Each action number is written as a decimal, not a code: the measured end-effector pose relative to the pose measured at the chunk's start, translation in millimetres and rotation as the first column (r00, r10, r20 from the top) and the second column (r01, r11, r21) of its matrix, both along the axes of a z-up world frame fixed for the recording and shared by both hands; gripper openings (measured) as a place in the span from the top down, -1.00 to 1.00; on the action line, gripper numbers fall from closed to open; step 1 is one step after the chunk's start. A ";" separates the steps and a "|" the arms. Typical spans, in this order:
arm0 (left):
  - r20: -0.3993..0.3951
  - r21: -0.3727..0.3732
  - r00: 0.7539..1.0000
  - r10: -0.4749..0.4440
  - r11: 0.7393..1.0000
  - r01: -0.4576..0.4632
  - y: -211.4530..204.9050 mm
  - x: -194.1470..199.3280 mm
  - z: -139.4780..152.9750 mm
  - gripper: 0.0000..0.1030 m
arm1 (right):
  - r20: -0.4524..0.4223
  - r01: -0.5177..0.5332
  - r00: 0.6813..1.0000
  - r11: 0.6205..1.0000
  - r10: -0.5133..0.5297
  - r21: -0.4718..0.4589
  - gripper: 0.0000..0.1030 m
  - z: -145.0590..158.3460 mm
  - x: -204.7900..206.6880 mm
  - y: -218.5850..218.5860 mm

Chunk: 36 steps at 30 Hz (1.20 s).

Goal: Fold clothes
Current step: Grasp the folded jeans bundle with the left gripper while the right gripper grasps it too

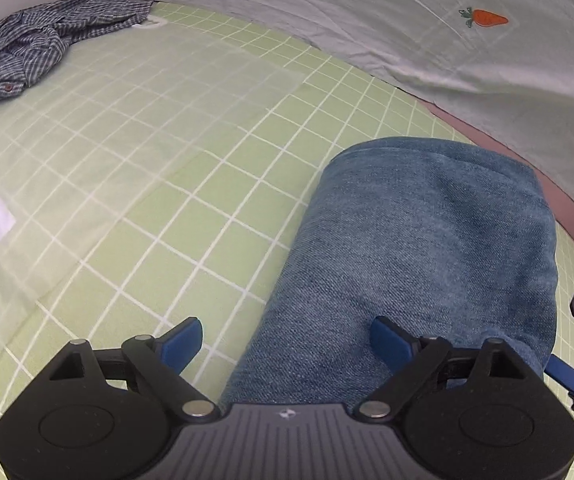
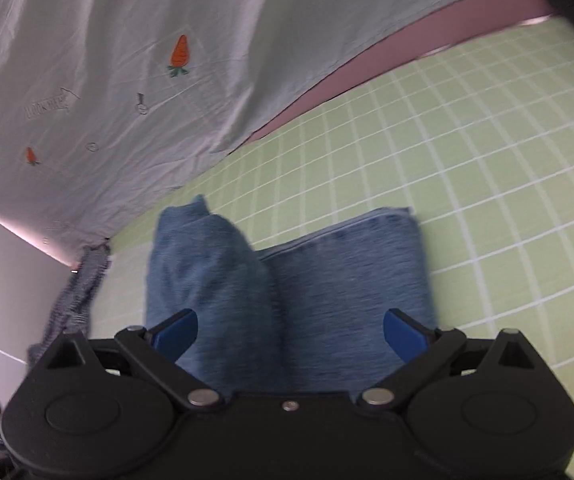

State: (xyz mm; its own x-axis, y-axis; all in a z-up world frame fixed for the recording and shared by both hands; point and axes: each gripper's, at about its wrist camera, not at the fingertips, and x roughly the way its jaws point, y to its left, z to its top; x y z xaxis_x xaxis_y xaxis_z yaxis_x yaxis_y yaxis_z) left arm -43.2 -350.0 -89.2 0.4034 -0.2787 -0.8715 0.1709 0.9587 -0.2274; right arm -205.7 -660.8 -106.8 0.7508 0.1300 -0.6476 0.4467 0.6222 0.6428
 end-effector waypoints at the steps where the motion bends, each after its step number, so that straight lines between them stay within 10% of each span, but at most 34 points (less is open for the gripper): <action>1: 0.000 0.000 1.000 -0.003 1.000 0.003 -0.7 0.5 0.0 -0.79 | 0.006 -0.012 1.000 0.999 0.012 0.040 -0.94 -3.7 6.0 1.4; 6: -0.006 -0.007 1.000 -0.004 1.000 0.004 0.2 4.5 -1.1 -0.83 | -0.020 -0.081 0.996 0.991 0.084 0.103 -0.80 -20.8 36.2 16.0; 13: -0.020 -0.013 0.999 -0.028 1.000 0.027 -5.0 6.7 0.1 -0.85 | -0.025 -0.141 0.989 0.988 0.143 0.064 0.37 -36.5 45.6 30.0; 17: -0.016 -0.063 0.996 -0.083 0.995 0.082 -9.3 13.6 15.4 -0.85 | 0.098 -0.088 0.993 0.978 0.071 0.187 0.55 -34.9 18.7 5.9; 21: 0.043 -0.115 0.991 -0.129 0.984 0.133 -16.7 13.9 32.2 -0.86 | 0.144 0.016 0.988 0.970 -0.053 0.243 0.55 -23.3 -20.3 -32.9; 24: 0.022 -0.096 0.980 -0.198 0.975 0.199 -34.6 14.7 18.6 -0.88 | 0.034 0.051 0.998 0.993 -0.055 0.106 0.43 -25.5 -29.1 -50.5; 30: -0.022 -0.027 0.959 -0.284 0.959 0.283 -57.8 12.4 -12.7 -0.90 | -0.100 0.091 0.989 0.984 -0.107 -0.153 -0.55 -25.2 -35.8 -54.0; 36: -0.064 -0.090 0.958 -0.278 0.958 0.272 -61.2 20.4 -26.0 -0.95 | -0.108 0.104 0.988 0.994 -0.108 -0.040 -0.66 -52.6 -33.1 -72.7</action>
